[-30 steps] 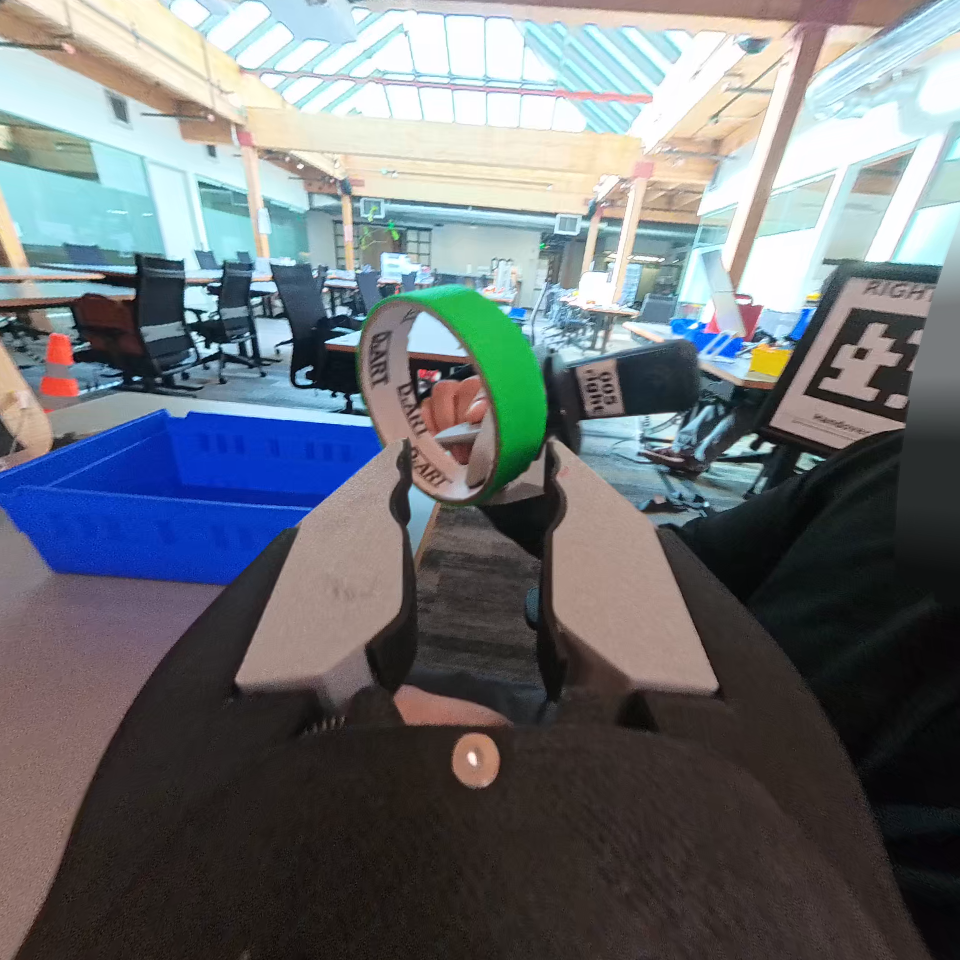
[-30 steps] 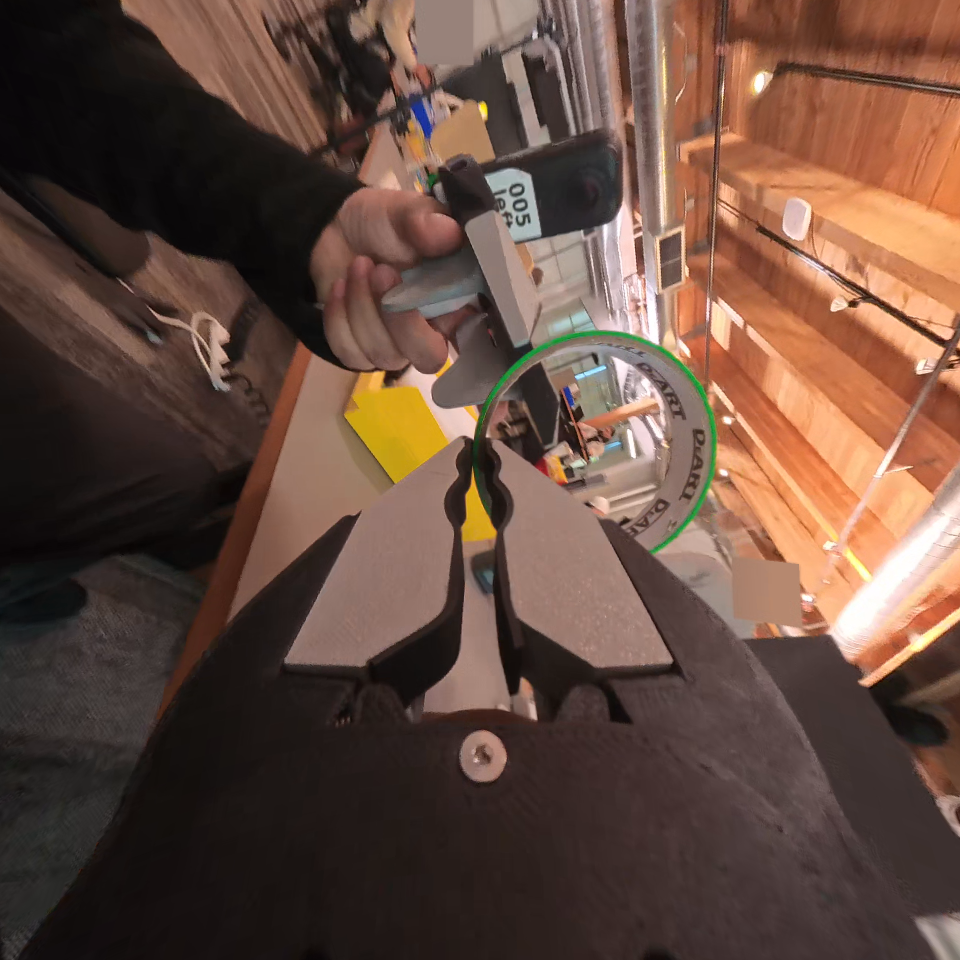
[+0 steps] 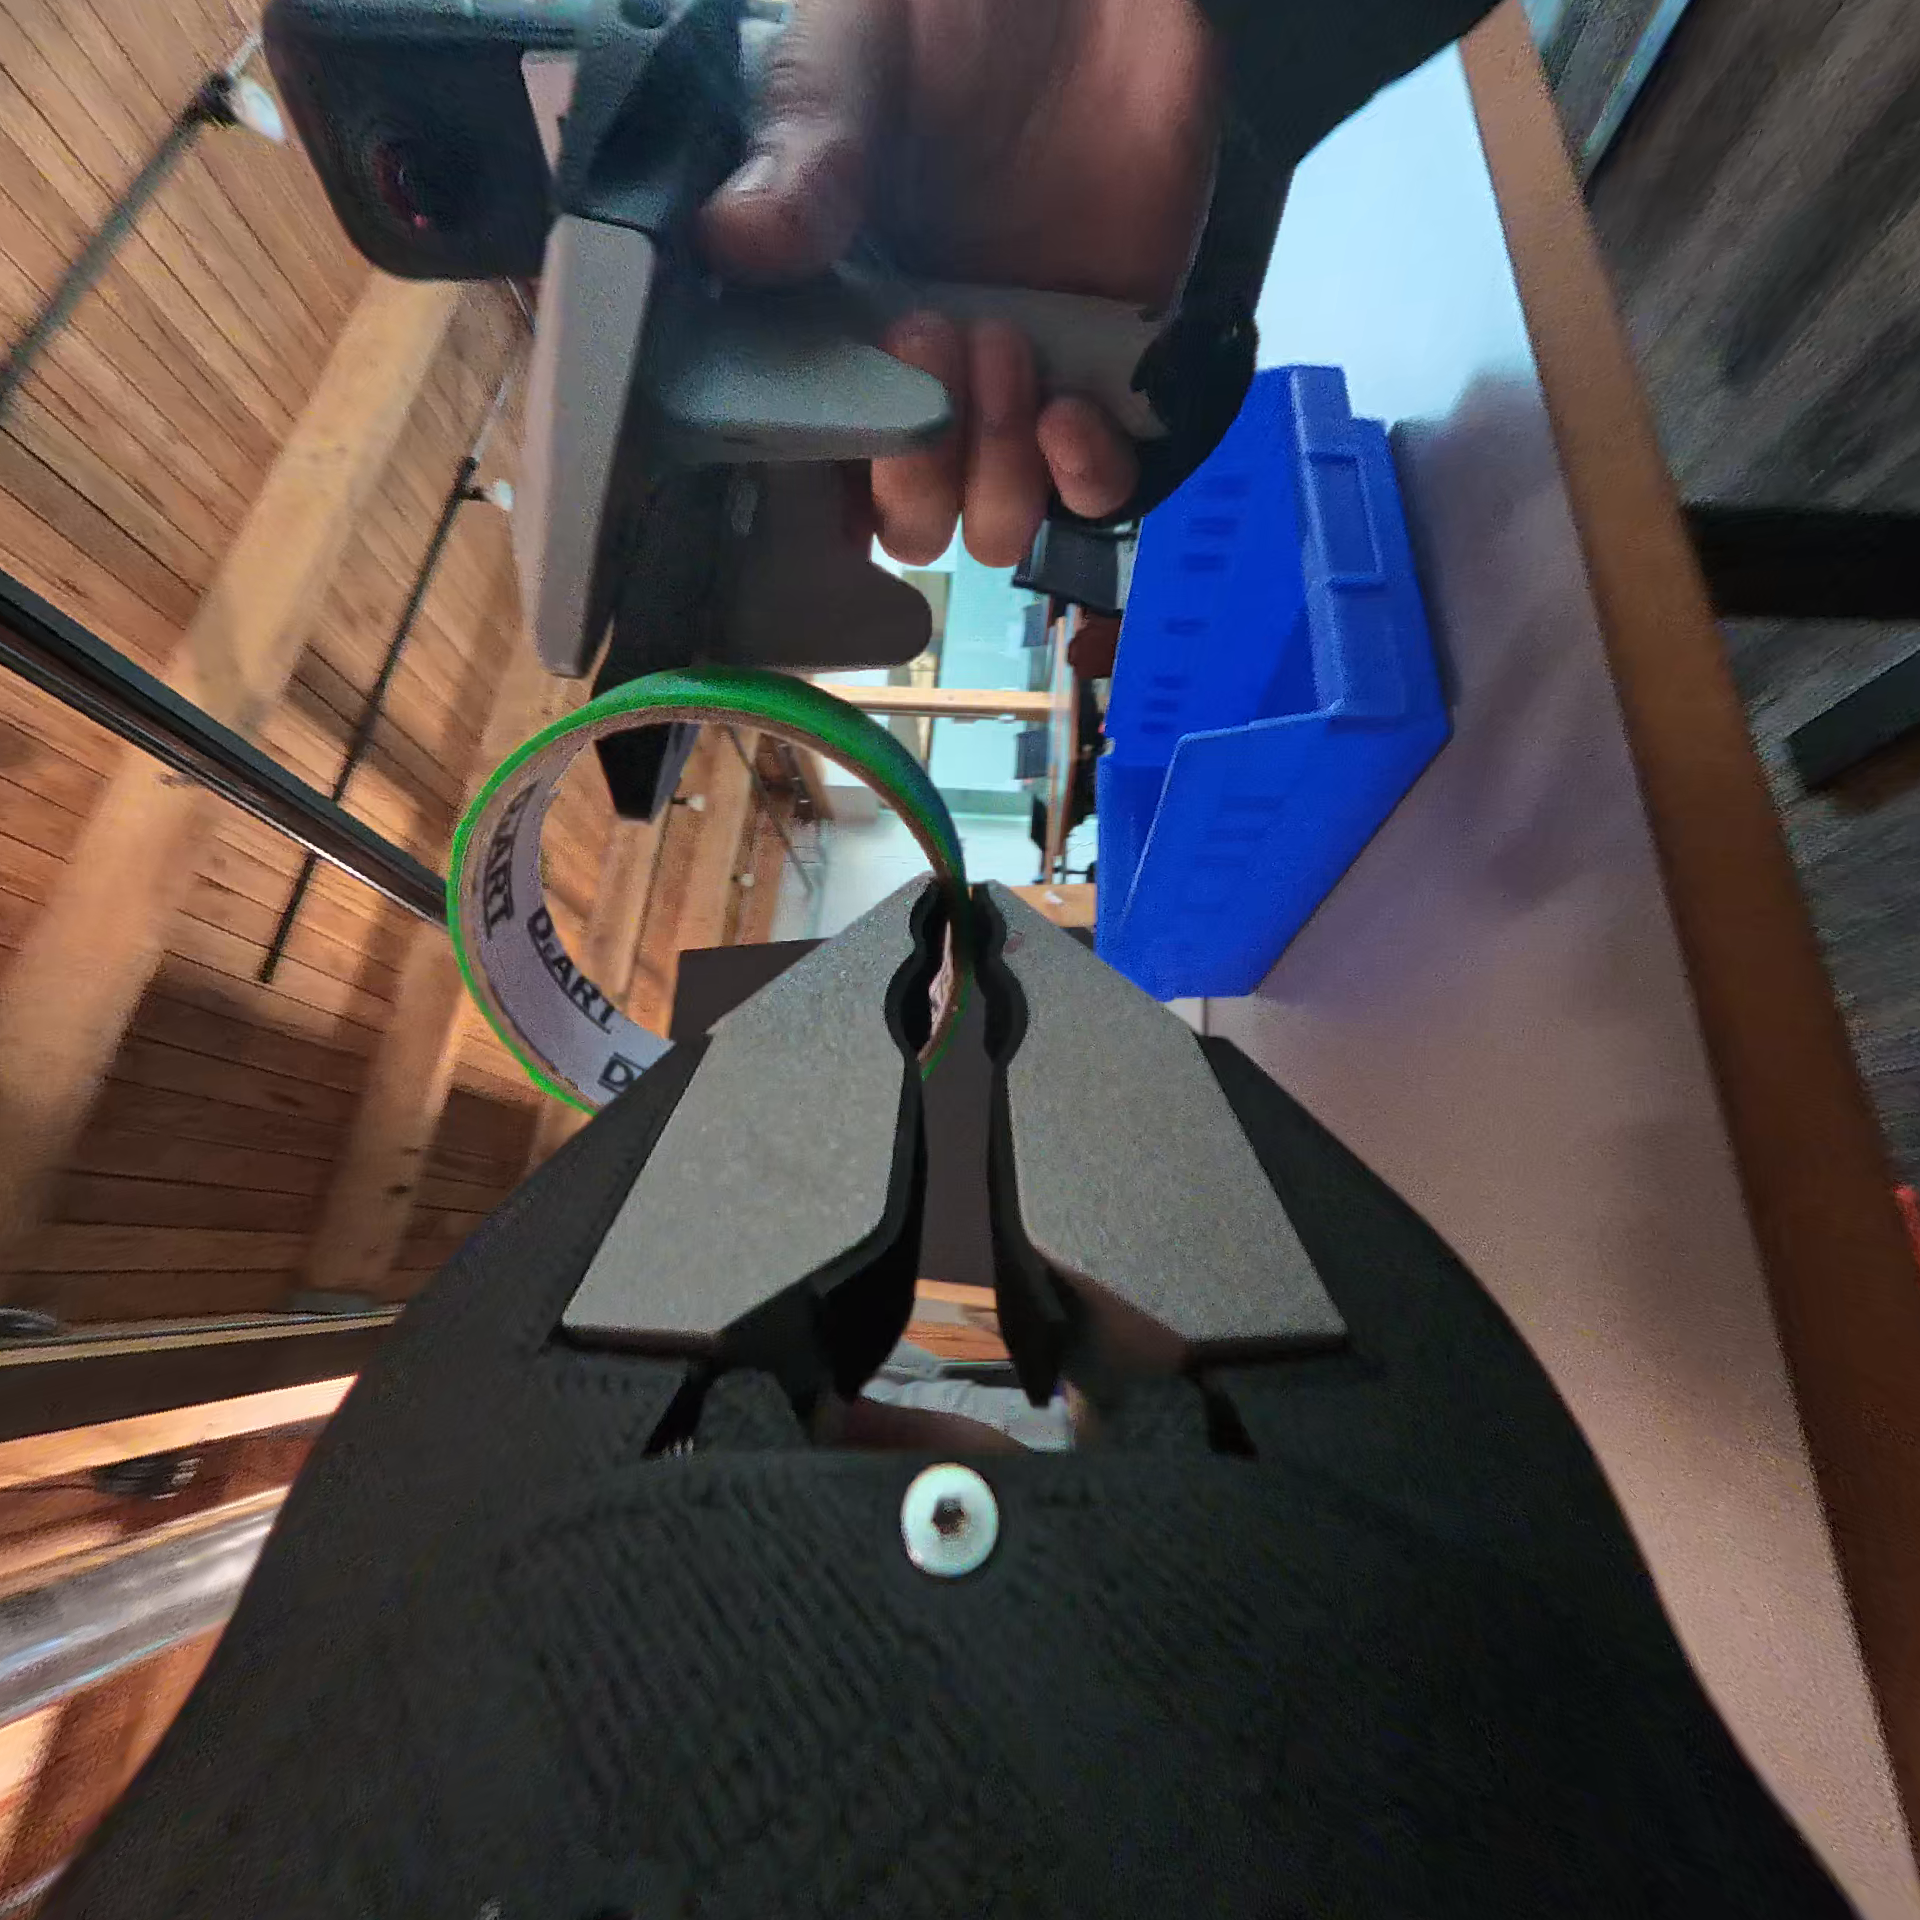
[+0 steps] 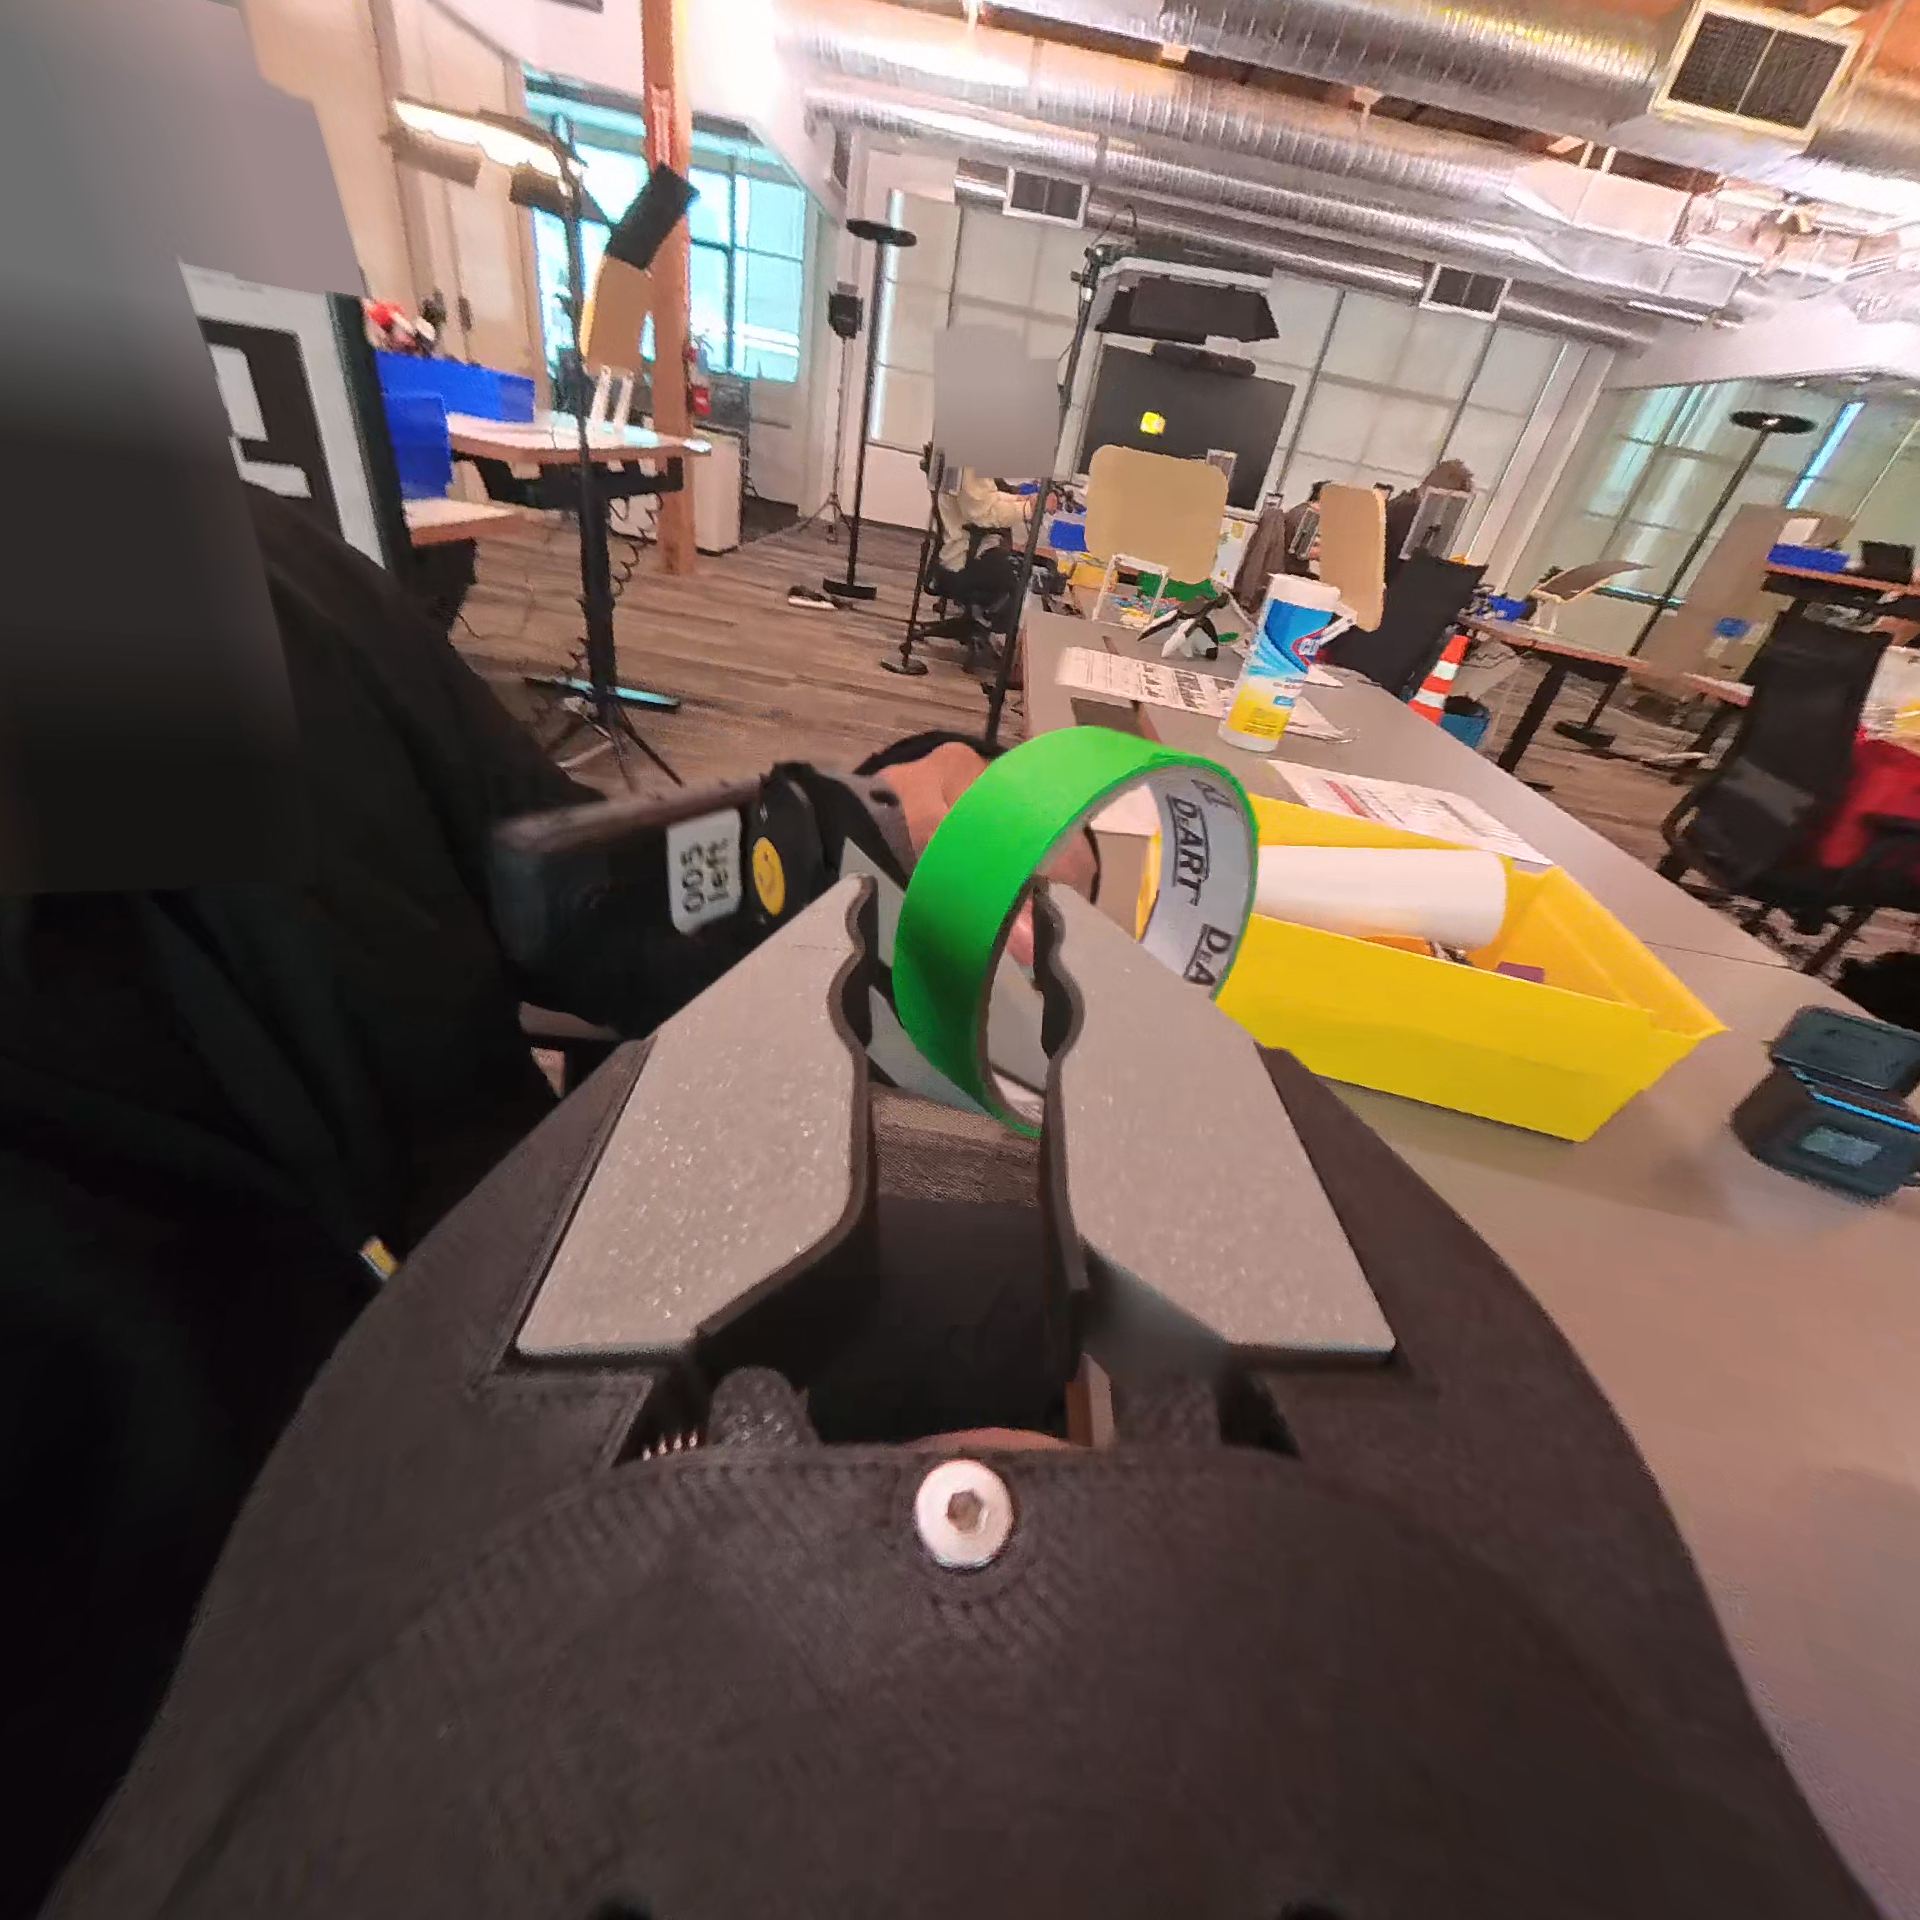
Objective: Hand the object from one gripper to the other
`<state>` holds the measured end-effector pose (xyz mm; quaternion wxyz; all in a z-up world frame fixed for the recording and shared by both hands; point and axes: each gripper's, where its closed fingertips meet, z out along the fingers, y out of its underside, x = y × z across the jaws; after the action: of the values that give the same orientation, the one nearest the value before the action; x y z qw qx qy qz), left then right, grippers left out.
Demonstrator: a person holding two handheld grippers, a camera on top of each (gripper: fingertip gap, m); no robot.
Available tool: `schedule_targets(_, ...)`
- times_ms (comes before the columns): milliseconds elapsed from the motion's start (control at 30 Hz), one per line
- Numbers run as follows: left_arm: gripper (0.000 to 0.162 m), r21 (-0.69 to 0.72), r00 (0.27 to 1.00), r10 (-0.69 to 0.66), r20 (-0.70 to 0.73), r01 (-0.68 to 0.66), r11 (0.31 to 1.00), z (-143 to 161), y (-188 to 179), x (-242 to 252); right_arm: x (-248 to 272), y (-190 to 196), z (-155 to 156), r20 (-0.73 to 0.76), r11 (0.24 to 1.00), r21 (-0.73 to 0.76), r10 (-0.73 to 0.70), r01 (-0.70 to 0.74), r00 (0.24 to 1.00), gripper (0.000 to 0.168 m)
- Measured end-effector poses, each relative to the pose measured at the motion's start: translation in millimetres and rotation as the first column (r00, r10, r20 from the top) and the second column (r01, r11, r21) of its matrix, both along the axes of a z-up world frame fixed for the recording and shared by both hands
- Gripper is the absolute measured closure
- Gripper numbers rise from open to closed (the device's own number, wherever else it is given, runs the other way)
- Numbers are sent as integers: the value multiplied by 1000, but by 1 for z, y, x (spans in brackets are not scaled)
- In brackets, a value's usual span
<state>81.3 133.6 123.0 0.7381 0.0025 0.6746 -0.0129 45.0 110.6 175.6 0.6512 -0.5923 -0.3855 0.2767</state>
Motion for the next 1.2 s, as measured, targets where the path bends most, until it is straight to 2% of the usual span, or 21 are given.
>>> schedule_targets(33,159,30,1000,9,13,-10,999,0,1,1,-2,0,0,-19,1000,-13,15,-16,1000,140)
schedule_targets(167,160,217,998,31,55,-43,975,-7,3,6,-4,7,4,-147,992,-106,51,-67,988,144)
schedule_targets(233,160,220,998,12,59,-25,975,-11,-1,9,-7,7,3,-208,973,-190,90,-130,974,149)
schedule_targets(300,160,141,999,2,53,-9,990,-10,1,9,-7,8,2,-247,951,-263,99,-165,964,152)
schedule_targets(367,158,-18,998,-30,61,31,999,-2,4,7,-5,5,6,-267,950,-256,110,-181,957,154)
schedule_targets(433,161,-202,989,-120,89,136,970,12,2,-2,1,4,10,-248,964,-225,87,-145,965,166)
schedule_targets(467,162,-282,982,-159,102,181,942,20,1,-7,5,6,10,-216,975,-201,48,-92,975,167)
schedule_targets(533,160,-410,966,-227,126,259,874,35,-3,-16,9,6,10,-169,986,-162,15,-43,986,168)
schedule_targets(600,158,-551,951,-279,132,304,777,46,-4,-22,9,4,12,-141,991,-132,4,-23,990,168)
schedule_targets(633,157,-636,943,-310,118,312,706,50,-4,-23,7,3,12,-119,995,-102,5,-17,993,168)
schedule_targets(733,140,-871,887,-461,15,238,430,47,-13,-26,2,5,2,23,999,-14,-34,34,999,167)
schedule_targets(800,144,-943,850,-525,48,212,256,56,-16,-31,-2,10,-15,193,994,59,-101,91,976,167)
schedule_targets(833,139,-969,825,-565,28,161,187,54,-20,-33,-3,13,-24,284,988,112,-137,109,949,167)
schedule_targets(900,131,-993,770,-637,10,83,86,52,-28,-38,-6,18,-38,424,968,218,-209,125,881,167)
schedule_targets(1067,131,-994,719,-688,101,40,-104,60,-30,-38,-14,20,-47,546,924,371,-293,86,785,167)
schedule_targets(1100,131,-992,716,-690,105,28,-122,60,-30,-37,-12,22,-48,563,911,403,-325,90,760,167)
schedule_targets(1200,141,-994,714,-693,100,42,-101,57,-32,-35,-14,21,-52,596,891,450,-350,60,723,166)
